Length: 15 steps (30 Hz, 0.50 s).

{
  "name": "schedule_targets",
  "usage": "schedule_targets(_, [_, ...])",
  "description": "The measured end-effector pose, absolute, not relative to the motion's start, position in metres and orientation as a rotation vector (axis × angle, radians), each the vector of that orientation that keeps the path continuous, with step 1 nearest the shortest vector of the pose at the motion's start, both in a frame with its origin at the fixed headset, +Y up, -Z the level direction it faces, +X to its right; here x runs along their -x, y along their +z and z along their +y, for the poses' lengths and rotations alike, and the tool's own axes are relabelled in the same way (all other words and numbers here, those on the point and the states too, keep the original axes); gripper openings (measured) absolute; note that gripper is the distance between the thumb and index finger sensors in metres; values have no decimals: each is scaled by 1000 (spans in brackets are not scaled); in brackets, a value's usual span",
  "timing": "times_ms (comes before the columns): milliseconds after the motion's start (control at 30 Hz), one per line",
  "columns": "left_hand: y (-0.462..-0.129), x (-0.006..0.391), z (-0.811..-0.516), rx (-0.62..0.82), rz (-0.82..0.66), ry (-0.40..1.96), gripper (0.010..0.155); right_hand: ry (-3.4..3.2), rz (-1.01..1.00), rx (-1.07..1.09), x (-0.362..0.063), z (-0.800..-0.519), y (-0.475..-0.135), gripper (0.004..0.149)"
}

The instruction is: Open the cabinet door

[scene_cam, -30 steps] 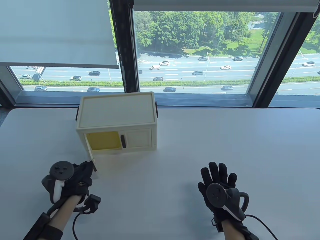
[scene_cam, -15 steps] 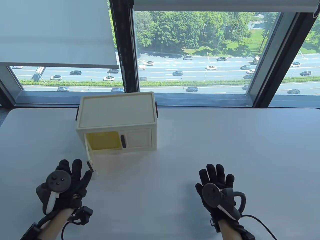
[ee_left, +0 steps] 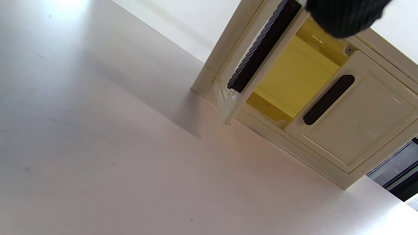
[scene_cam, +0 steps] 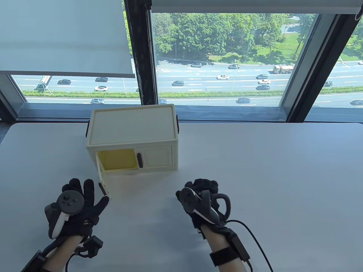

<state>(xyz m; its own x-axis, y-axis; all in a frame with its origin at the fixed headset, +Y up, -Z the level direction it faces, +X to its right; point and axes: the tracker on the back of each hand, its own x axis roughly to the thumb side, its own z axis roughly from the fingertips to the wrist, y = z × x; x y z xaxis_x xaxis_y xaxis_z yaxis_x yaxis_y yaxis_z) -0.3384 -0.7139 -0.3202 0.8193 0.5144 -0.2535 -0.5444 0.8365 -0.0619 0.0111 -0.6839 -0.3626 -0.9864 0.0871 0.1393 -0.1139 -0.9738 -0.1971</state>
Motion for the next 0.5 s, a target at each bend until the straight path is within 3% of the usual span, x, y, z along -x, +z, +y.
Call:
schedule_targets(233, [-320,338,-714,167,221,565,85,2875,-220,46,64,-661,-416,56])
schedule_targets(500, [-319,336,-717,212,205,549,85,2686,43,376,106,-667,-459,58])
